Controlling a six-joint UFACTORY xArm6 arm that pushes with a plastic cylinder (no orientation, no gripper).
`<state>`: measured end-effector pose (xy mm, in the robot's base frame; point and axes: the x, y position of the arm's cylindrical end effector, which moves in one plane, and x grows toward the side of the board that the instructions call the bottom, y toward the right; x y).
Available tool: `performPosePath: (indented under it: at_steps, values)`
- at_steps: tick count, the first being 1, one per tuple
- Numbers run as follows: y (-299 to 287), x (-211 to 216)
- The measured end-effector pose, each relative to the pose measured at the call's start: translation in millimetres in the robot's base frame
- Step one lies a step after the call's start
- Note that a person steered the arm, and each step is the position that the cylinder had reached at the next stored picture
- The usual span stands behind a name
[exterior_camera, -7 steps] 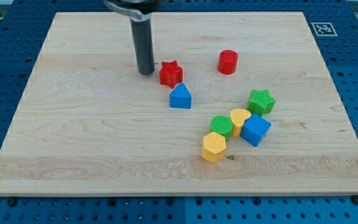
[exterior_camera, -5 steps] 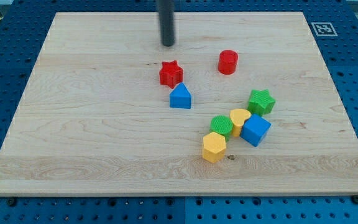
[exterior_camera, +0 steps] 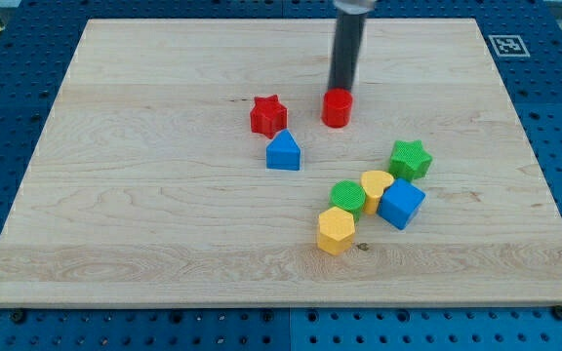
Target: Push the red circle into the red star
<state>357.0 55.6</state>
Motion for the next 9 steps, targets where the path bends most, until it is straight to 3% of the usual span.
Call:
performPosePath:
  at_steps: [1, 2, 3, 4, 6, 8, 9]
  values:
    - [-18, 2]
    - [15, -9]
    - [38, 26]
    - [22, 45]
    - [-35, 44]
    - [-1, 20]
    - [51, 21]
